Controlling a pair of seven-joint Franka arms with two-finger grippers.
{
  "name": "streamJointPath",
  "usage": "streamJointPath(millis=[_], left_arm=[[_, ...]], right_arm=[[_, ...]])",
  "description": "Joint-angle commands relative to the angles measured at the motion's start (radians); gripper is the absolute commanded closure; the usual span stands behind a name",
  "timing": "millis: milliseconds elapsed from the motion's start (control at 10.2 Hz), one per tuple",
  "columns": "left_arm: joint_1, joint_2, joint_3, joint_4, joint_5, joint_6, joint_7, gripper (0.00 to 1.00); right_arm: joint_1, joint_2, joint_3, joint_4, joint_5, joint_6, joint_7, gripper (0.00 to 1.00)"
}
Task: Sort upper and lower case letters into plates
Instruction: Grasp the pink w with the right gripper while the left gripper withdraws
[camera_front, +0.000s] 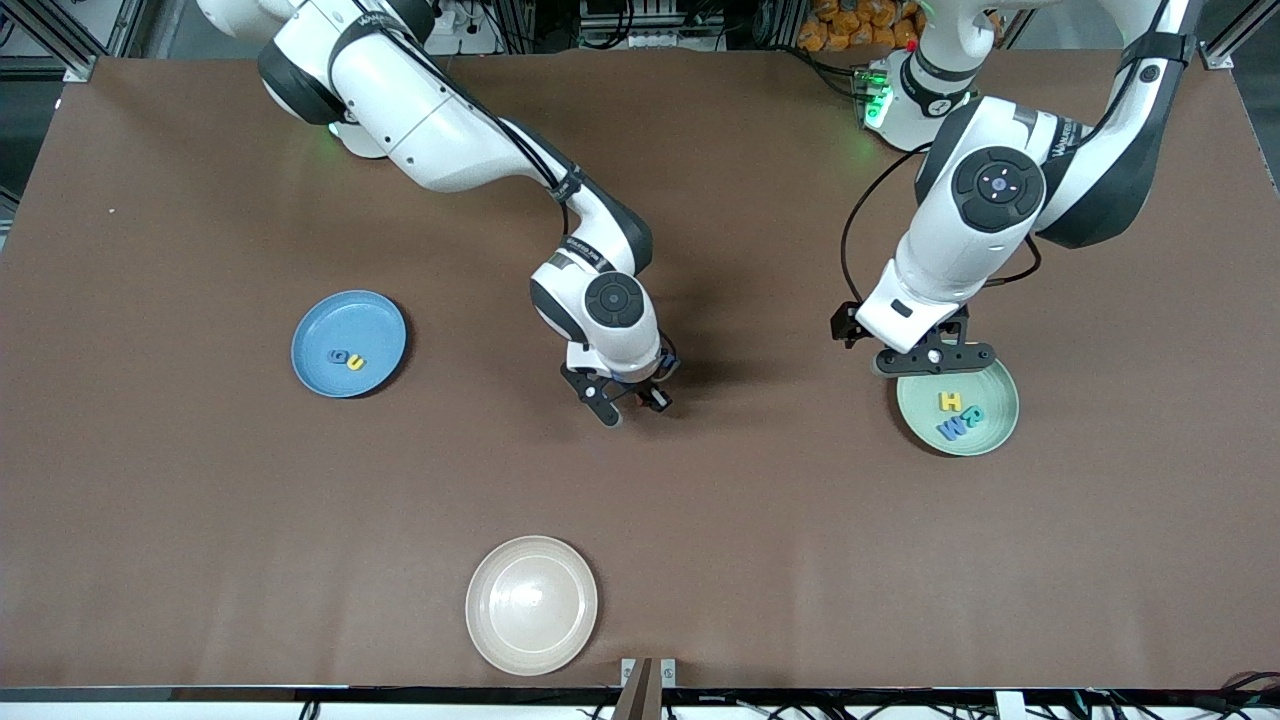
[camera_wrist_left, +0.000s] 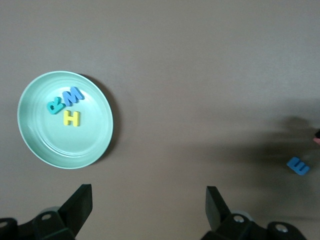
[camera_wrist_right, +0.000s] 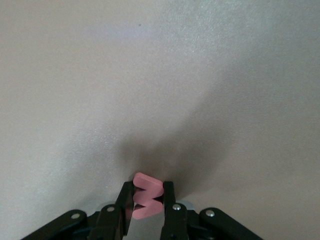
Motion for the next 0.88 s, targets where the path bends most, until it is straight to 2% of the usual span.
streamJointPath(millis=[0,196,491,589,785], left_arm=[[-0.006,0.000,-0.004,0.005,-0.025,0.000,-0.015,0.00],[-0.018,0.008,-0.004,0.005,-0.025,0.003,-0.017,0.00],[-0.047,0.037,-0.004,0.021,-0.025,0.017,-0.044,0.00],[-0.062,0.048,-0.004,0.026,-0.025,0.019,-0.078,0.00],[-0.090,0.066,-0.004,0.026,-0.025,0.060,-0.157,0.00]], right_arm=[[0.004,0.024,-0.003,0.017,-0.017,0.002,0.021,1.00],[-0.022,0.001,0.000,0.022,-0.007,-0.028,0.002,1.00],[-0.079,-0.059,0.018,0.026,0.003,-0.160,-0.127,1.00],[-0.131,-0.080,0.062,0.025,0.003,-0.218,-0.179,1.00],[-0.287,-0.129,0.192,0.017,0.002,-0.344,-0.271,1.00]])
